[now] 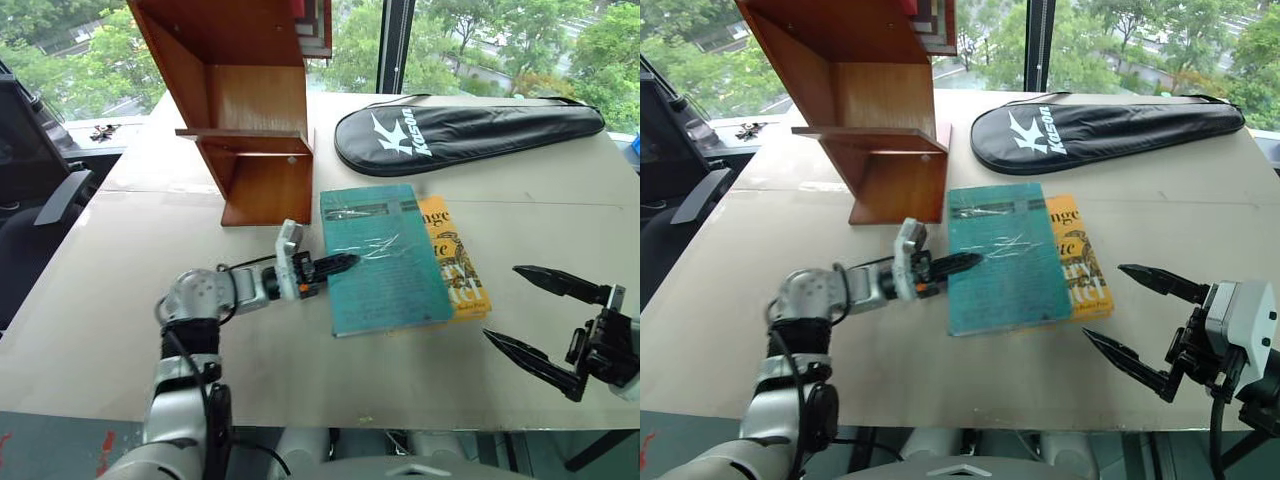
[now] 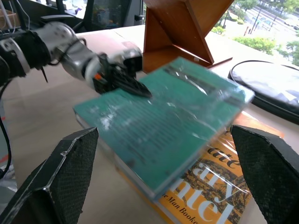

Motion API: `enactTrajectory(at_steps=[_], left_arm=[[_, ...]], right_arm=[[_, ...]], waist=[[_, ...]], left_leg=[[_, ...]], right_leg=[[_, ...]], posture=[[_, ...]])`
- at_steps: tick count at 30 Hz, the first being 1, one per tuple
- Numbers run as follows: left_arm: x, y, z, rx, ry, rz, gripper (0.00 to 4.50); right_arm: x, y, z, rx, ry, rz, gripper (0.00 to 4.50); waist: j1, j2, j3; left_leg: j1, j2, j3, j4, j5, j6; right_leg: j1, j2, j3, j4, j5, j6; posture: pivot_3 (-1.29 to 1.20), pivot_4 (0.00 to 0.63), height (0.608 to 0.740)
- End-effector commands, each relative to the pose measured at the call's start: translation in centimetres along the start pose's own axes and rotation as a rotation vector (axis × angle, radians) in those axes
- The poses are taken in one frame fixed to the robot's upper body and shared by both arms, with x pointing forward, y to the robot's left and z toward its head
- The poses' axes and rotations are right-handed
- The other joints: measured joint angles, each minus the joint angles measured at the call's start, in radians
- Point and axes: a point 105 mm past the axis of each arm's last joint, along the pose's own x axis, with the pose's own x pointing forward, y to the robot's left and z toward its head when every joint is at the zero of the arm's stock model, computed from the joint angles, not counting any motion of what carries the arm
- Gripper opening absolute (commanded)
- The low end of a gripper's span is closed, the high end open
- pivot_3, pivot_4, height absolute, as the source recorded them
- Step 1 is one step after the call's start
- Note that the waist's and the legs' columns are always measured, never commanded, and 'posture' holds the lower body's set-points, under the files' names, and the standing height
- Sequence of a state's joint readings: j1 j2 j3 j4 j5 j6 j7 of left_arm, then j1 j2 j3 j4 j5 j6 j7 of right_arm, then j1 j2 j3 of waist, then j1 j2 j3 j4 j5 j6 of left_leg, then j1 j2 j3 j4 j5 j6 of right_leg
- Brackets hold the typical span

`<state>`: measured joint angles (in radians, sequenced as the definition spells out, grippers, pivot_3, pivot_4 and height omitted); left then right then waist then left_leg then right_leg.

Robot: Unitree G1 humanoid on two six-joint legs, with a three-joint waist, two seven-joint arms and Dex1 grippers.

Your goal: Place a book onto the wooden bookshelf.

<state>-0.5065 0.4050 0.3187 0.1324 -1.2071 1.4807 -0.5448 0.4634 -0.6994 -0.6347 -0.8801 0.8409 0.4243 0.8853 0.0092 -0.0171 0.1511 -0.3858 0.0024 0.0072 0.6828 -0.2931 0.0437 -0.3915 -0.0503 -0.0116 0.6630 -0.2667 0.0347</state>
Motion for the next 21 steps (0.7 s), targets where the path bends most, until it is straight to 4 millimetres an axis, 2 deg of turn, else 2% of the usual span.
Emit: enactTrajectory(at_steps=[1, 3, 5, 8, 11, 14, 16, 18, 20, 21], left_arm=[[-1.3, -7.7, 1.2, 0.424, 0.045, -0.084, 0.02], [-1.6, -10.9, 1.5, 0.757, 0.109, -0.038, 0.02], [-1.4, -13.7, 2.8, 1.021, 0.112, -0.021, 0.02], [-0.4, -18.0, 5.9, 1.507, 0.065, 0.085, 0.02], [-0.3, -21.0, 8.7, 1.930, 0.042, 0.280, 0.02], [-1.3, -20.7, 10.5, 2.083, 0.121, 0.453, 0.02], [-2.8, -20.3, 12.1, 2.138, 0.176, 0.621, 0.02], [-5.3, -19.8, 14.7, 2.135, 0.221, 0.956, 0.02], [-7.2, -19.0, 15.6, 2.159, 0.366, 1.164, 0.02], [-7.8, -18.1, 15.9, 2.132, 0.433, 1.213, 0.02]], right_arm=[[0.1, -0.5, 0.8, -0.035, -0.040, 0.008, 4.50], [0.1, -1.3, 1.1, -0.042, -0.059, 0.005, 4.50], [0.3, -2.0, 1.4, -0.041, -0.083, -0.003, 4.50], [0.5, -3.3, 1.4, -0.039, -0.101, -0.012, 4.50], [1.1, -4.2, 1.5, -0.044, -0.123, 0.002, 4.50], [1.7, -4.4, 1.6, -0.048, -0.135, 0.014, 4.50], [2.0, -4.6, 1.6, -0.052, -0.148, 0.019, 4.50], [2.4, -5.1, 1.6, -0.061, -0.160, 0.027, 4.50], [2.8, -5.6, 1.5, -0.076, -0.164, 0.031, 4.50], [2.9, -5.8, 1.5, -0.080, -0.166, 0.032, 4.50]], waist=[[0.004, 0.000, 0.000], [0.006, 0.000, 0.000], [0.012, 0.001, 0.001], [0.019, 0.003, 0.001], [0.016, -0.002, 0.007], [0.003, 0.002, 0.006], [0.003, 0.003, 0.006], [0.000, 0.002, 0.008], [-0.001, 0.001, 0.010], [0.000, 0.000, 0.010]], left_leg=[[0.000, 0.000, 0.000, 0.000, 0.000, 0.000], [0.000, 0.000, 0.000, 0.000, 0.000, 0.000], [0.001, -0.001, 0.000, 0.000, 0.000, 0.000], [0.002, -0.002, 0.000, -0.001, 0.000, 0.000], [0.002, -0.002, 0.000, -0.002, 0.000, 0.000], [0.004, -0.002, 0.003, -0.003, 0.000, 0.001], [0.006, -0.002, 0.007, -0.007, 0.000, 0.001], [0.003, -0.001, 0.007, -0.007, 0.000, 0.001], [-0.001, -0.001, 0.009, -0.007, 0.000, 0.001], [-0.002, -0.001, 0.009, -0.007, 0.000, 0.001]], right_leg=[[0.000, 0.000, 0.000, 0.000, 0.000, 0.000], [0.001, -0.001, 0.000, -0.001, 0.000, 0.000], [0.001, -0.002, 0.000, -0.002, 0.000, 0.000], [0.004, -0.001, -0.001, -0.005, -0.002, -0.004], [0.004, 0.001, -0.001, -0.004, -0.002, -0.003], [0.005, 0.002, 0.002, -0.006, 0.000, -0.001], [0.004, 0.002, 0.005, -0.006, -0.002, 0.002], [0.000, 0.003, 0.006, -0.005, -0.002, 0.002], [-0.006, 0.010, 0.008, -0.002, -0.002, 0.002], [-0.007, 0.010, 0.008, -0.002, -0.002, 0.002]], posture=[[0.00, 0.150, 0.740], [0.00, 0.150, 0.740], [0.00, 0.150, 0.740], [0.00, 0.150, 0.740], [0.00, 0.150, 0.740], [0.00, 0.150, 0.740], [0.00, 0.150, 0.740], [0.00, 0.150, 0.740], [0.00, 0.150, 0.740], [0.00, 0.150, 0.740]])
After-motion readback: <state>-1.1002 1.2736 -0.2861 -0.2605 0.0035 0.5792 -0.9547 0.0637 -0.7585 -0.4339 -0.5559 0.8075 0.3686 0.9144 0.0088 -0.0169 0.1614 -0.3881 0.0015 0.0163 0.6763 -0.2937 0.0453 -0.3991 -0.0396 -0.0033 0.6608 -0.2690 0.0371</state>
